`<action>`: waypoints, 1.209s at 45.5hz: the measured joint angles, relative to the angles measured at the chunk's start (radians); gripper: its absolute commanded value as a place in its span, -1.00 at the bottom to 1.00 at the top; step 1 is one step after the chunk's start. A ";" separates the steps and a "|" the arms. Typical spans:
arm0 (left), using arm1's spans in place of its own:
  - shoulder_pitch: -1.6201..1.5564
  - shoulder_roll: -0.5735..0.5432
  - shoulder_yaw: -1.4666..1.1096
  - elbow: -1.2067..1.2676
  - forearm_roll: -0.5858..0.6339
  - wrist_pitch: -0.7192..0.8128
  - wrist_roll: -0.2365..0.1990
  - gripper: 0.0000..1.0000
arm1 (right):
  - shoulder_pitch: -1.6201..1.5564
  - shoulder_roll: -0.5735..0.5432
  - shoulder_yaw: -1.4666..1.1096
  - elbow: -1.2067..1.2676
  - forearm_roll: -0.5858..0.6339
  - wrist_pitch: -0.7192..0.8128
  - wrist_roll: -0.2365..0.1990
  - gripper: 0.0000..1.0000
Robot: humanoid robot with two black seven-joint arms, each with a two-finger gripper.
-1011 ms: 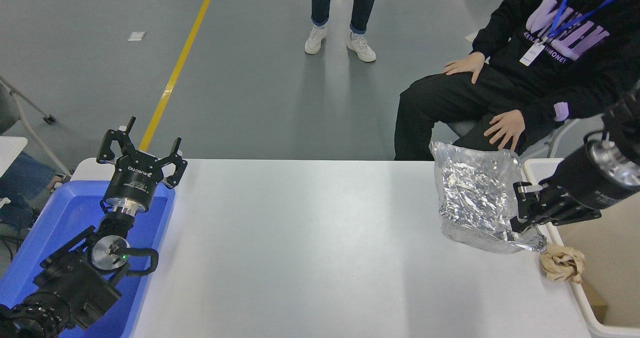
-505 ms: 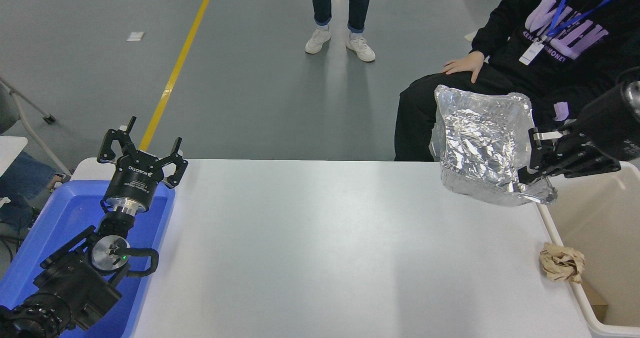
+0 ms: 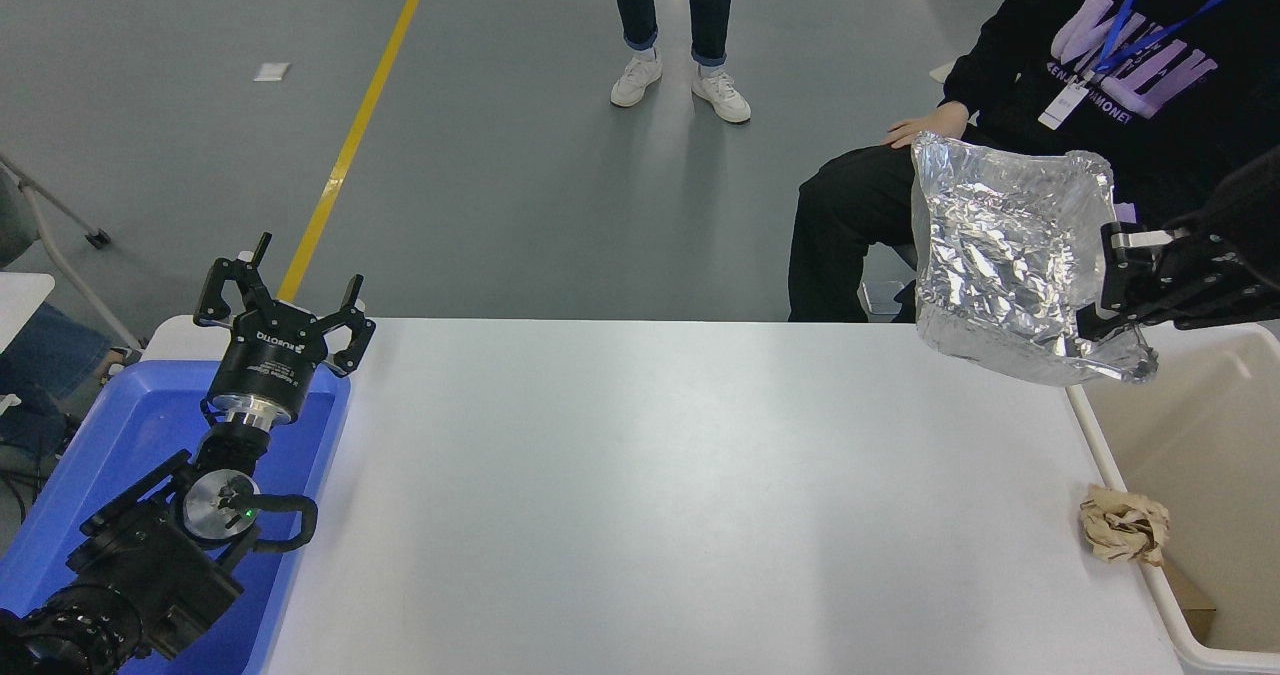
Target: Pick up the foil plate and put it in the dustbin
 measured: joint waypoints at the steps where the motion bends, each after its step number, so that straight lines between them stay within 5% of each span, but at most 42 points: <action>1: 0.000 0.000 0.000 0.000 0.000 0.000 0.000 0.96 | 0.002 0.000 -0.002 0.000 0.000 0.000 0.000 -1.00; 29: 0.000 0.000 0.000 0.000 -0.001 0.000 -0.001 0.96 | -0.224 -0.110 -0.088 -0.230 -0.012 -0.010 -0.008 -1.00; 55: 0.000 0.000 -0.001 0.000 -0.003 0.000 -0.002 0.96 | -1.110 -0.172 0.333 -0.756 0.000 -0.448 -0.010 -1.00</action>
